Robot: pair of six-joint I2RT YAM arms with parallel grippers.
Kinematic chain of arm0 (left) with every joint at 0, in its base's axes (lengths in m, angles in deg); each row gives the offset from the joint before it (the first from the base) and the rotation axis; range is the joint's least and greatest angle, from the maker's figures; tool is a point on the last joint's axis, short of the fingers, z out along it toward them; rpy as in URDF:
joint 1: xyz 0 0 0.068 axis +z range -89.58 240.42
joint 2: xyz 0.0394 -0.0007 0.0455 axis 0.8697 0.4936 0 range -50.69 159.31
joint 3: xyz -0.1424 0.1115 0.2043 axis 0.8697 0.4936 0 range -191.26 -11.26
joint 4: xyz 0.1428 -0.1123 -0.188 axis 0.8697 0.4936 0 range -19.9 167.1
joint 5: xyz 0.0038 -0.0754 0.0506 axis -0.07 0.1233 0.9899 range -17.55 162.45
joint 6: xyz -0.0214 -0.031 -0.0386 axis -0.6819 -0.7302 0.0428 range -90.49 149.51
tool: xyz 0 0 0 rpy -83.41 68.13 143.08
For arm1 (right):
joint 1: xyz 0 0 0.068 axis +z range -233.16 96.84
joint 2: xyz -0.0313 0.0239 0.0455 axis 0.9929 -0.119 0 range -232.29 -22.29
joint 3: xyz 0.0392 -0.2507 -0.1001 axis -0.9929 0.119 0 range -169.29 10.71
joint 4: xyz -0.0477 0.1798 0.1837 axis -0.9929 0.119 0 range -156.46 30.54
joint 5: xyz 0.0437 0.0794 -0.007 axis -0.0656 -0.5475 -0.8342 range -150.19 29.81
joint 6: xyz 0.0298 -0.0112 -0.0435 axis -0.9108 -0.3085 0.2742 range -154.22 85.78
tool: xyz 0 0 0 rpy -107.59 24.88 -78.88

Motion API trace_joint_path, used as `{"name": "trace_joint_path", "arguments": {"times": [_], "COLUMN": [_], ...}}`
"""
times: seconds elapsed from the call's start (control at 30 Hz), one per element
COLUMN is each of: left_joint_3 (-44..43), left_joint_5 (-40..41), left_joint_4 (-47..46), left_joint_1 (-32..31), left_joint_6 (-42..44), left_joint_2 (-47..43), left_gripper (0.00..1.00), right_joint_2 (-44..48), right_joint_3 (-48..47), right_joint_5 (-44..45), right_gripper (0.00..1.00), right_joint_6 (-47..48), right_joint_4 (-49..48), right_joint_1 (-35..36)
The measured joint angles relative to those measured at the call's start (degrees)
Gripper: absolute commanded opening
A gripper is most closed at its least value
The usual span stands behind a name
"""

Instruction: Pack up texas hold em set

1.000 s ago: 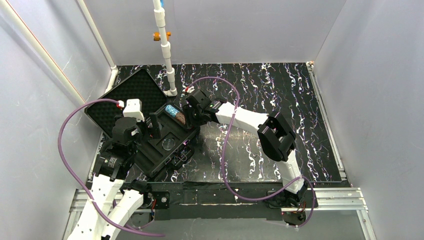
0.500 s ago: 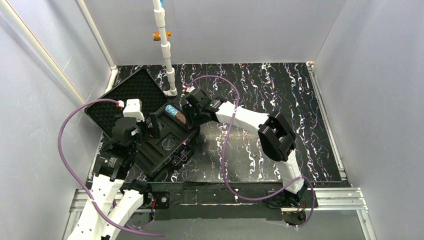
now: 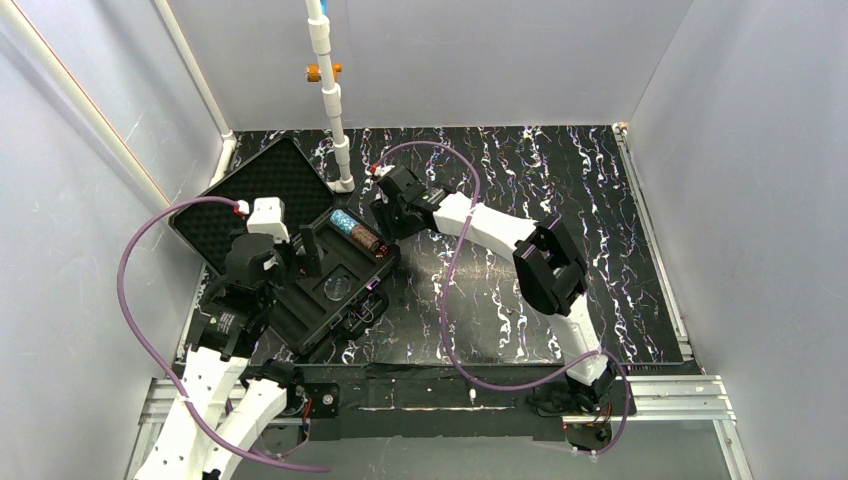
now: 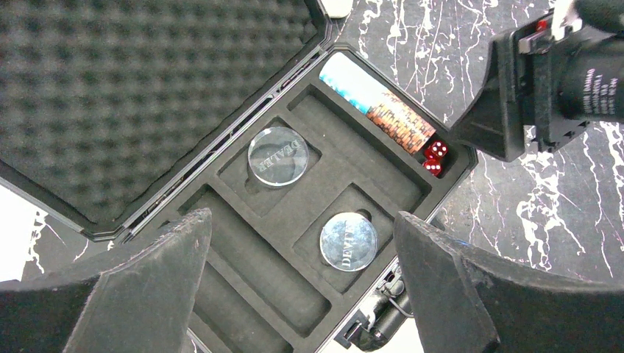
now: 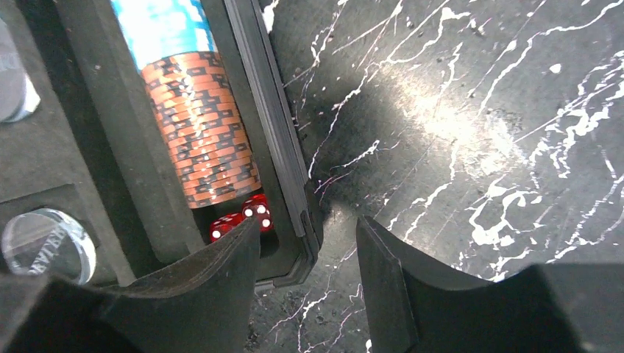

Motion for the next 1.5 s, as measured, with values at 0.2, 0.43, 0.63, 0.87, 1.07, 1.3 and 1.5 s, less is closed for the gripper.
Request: {"name": "trace_joint_path", "arguments": {"times": [0.2, 0.43, 0.63, 0.87, 1.07, 1.3, 1.5], "left_joint_3": [0.00, 0.00, 0.00, 0.00, 0.00, 0.00, 0.00], "left_joint_5": [0.02, 0.02, 0.02, 0.02, 0.02, 0.02, 0.02], "left_joint_4": [0.02, 0.02, 0.02, 0.02, 0.02, 0.02, 0.02], "left_joint_1": [0.00, 0.02, 0.00, 0.00, 0.00, 0.02, 0.00], "left_joint_6": [0.00, 0.00, 0.00, 0.00, 0.00, 0.00, 0.00], "left_joint_2": [0.44, 0.57, 0.79, 0.81, 0.81, 0.79, 0.76], "left_gripper": [0.93, 0.93, 0.93, 0.93, 0.93, 0.93, 0.93], "right_joint_2": [-2.58, -2.62, -2.69, -3.52, -4.76, -5.49, -5.53], "right_joint_3": [-0.24, -0.39, -0.39, -0.42, -1.86, -3.30, -3.37], "right_joint_5": [-1.62, -2.38, -3.63, -4.59, -4.96, -4.87, -3.89], "right_gripper": [0.56, 0.48, 0.48, 0.48, 0.46, 0.27, 0.12], "right_joint_6": [0.55, 1.31, 1.53, 1.73, 1.77, 2.19, 2.54], "right_joint_4": [1.31, 1.46, 1.70, 1.86, 2.60, 3.91, 4.07], "right_joint_1": [0.09, 0.09, 0.09, 0.37, 0.39, 0.57, 0.70]}}
